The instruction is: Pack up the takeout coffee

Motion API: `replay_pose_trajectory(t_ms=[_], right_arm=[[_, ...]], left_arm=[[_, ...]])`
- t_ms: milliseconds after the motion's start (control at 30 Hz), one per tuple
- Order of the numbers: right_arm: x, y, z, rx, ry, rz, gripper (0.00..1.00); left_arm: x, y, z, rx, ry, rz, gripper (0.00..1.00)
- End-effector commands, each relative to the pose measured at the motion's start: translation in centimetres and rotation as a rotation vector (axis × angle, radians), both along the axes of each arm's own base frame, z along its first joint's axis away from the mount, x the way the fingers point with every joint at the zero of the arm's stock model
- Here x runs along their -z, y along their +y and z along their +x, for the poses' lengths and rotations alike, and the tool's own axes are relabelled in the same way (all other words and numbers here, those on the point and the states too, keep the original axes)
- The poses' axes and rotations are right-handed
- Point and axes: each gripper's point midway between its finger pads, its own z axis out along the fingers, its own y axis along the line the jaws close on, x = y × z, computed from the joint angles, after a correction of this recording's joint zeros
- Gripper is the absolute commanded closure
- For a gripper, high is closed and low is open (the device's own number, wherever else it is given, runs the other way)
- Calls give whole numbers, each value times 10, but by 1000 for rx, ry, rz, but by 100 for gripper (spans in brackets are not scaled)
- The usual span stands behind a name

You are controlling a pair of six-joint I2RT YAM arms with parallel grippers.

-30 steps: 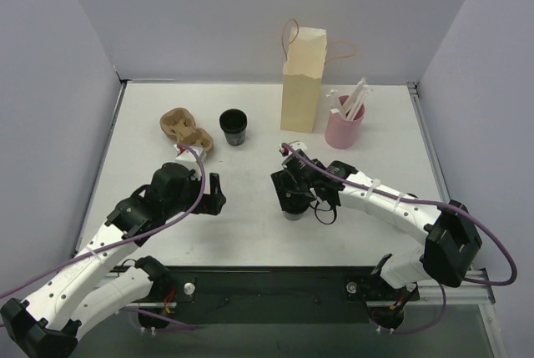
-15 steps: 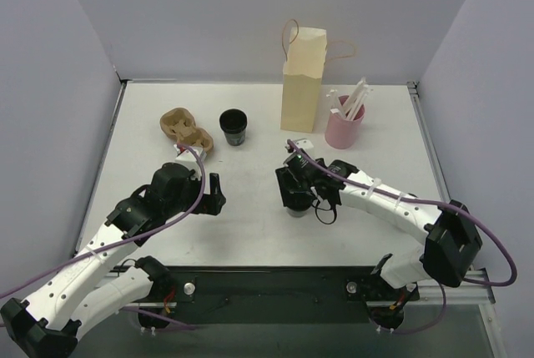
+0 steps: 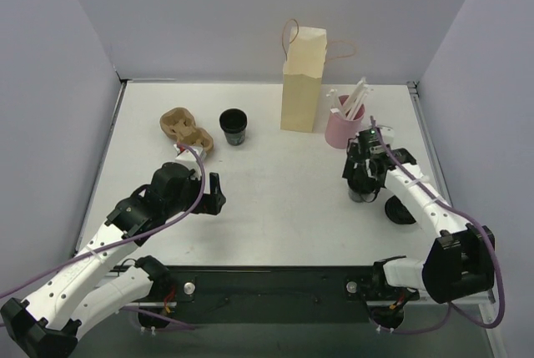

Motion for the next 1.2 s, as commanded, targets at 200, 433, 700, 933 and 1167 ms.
replay_pose_trajectory(t_ms=[200, 433, 700, 933, 1167], right_arm=[[2, -108, 23, 269, 89, 14, 30], [-3, -109, 43, 281, 47, 110, 27], [-28, -113, 44, 300, -6, 116, 7], [-48, -116, 43, 298, -7, 98, 2], [-49, -119, 35, 315, 0, 85, 3]], left_arm=[[-13, -3, 1, 9, -43, -24, 3], [-14, -5, 0, 17, -45, -24, 3], [-14, -4, -2, 16, -47, -25, 3], [-19, -4, -4, 14, -65, -31, 3], [-18, -5, -6, 14, -65, -24, 3]])
